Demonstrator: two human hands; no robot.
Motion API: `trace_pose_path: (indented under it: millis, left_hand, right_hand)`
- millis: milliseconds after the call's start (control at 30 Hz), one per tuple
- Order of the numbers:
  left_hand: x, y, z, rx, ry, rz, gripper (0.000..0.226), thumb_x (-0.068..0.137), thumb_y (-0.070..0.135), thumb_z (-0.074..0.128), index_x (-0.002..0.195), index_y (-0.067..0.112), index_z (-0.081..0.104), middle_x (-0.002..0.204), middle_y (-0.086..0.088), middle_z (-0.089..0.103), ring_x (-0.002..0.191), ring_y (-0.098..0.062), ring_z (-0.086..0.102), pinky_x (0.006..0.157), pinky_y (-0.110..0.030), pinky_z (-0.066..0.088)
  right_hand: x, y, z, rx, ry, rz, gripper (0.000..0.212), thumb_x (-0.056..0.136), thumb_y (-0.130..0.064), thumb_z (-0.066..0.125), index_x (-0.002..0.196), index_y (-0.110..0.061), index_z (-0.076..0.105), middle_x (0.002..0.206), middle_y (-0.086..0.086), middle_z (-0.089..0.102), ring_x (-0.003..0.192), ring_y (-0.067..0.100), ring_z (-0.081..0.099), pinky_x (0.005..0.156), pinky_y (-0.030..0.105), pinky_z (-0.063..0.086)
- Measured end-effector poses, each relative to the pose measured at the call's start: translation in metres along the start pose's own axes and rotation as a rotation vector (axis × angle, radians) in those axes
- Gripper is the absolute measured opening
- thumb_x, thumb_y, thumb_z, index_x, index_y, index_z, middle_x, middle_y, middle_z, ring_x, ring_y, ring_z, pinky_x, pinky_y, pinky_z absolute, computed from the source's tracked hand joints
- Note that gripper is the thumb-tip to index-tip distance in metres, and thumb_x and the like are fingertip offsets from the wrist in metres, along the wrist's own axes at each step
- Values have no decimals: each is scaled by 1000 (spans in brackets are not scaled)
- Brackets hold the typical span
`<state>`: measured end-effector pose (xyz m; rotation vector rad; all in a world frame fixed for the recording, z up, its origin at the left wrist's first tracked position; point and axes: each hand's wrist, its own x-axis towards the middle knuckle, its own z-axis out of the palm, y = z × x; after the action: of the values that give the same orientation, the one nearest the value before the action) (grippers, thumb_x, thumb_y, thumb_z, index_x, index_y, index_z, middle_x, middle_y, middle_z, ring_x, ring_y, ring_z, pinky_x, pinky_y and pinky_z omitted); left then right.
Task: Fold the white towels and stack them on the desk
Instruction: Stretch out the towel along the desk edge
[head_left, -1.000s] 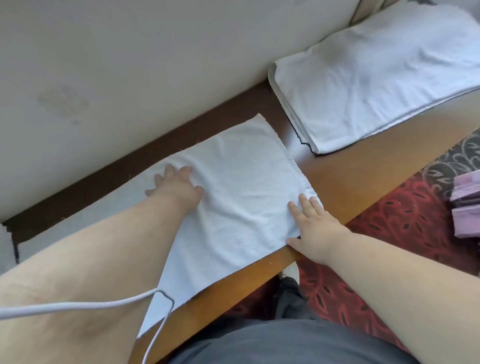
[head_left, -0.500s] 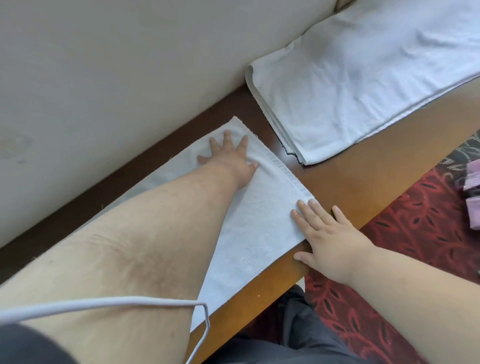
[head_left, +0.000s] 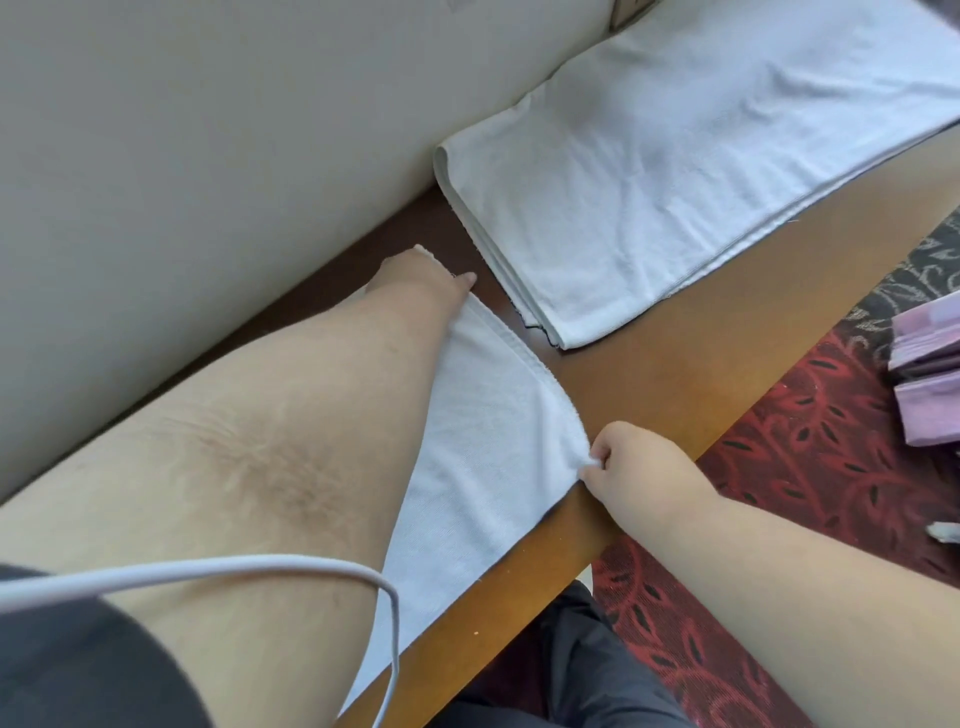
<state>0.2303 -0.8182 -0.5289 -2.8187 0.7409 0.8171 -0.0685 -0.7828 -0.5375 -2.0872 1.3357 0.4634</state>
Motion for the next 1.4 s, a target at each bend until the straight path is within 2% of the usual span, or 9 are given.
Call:
trace_pose_path:
  millis: [67,200,433,567,700,833,967,1133,1400]
  left_hand:
    - [1,4,0,25,-41,-7,77,90,64,45,151,20,28,149,-7,41,130,-34,46,92,-45,44]
    - [-2,0,0,-149,70,27,46,94,30,49,134,8,49,134,-12,55,121,-34,53,91,-39,45]
    - [-22,-49,-13,-703,295,34,27,93,22,51,117,12,57,116,-11,64,107,-28,61,83,-28,46]
    - [-38,-84,-23,-1048,233,92,19,92,14,55,108,14,47,105,-13,60,87,-27,63,75,-42,59]
    - [-59,-128,-39,-1062,276,92,22,90,12,54,101,21,37,88,-1,48,69,-19,54,66,-38,59]
    - [-81,-191,-56,-982,311,108,19,87,12,48,81,27,38,86,1,46,73,-22,48,66,-33,57]
    - [-107,-263,-67,-1089,329,58,25,87,6,45,72,26,45,80,3,46,73,-20,48,55,-27,56]
    - [-148,-356,-69,-1178,268,6,26,91,10,50,78,29,62,82,4,60,60,-6,60,54,-23,55]
    - [-196,-468,-64,-1101,307,-61,32,89,9,46,87,33,67,95,6,63,78,-6,65,50,-17,52]
  right_hand:
    - [-4,-3,3,46,-5,-34,11,87,-31,60,81,-25,52,74,-6,57,62,12,54,50,27,37]
    - [-16,-13,1,217,-24,-124,7,77,-18,56,73,-19,50,64,-6,49,52,11,42,48,26,35]
    - [-52,-39,2,281,-146,-382,14,75,-18,54,72,-25,42,63,-9,41,50,6,36,50,23,30]
    - [-74,-63,5,250,-184,-491,15,74,-20,51,70,-27,39,62,-10,40,53,7,35,50,21,29]
    - [-100,-90,14,207,-236,-609,9,69,-27,48,72,-25,40,62,-14,43,54,8,35,51,23,30]
    - [-125,-126,28,165,-289,-709,9,68,-30,48,70,-28,40,59,-11,44,52,9,34,51,28,33]
    - [-154,-168,48,93,-337,-860,11,73,-28,52,74,-29,41,65,-13,49,57,9,40,52,25,36]
    - [-200,-217,81,-57,-373,-1075,16,79,-23,54,76,-29,39,69,-8,53,67,12,48,57,29,43]
    - [-261,-285,142,-180,-431,-1319,17,82,-21,50,91,-31,40,73,-7,56,67,18,50,60,34,44]
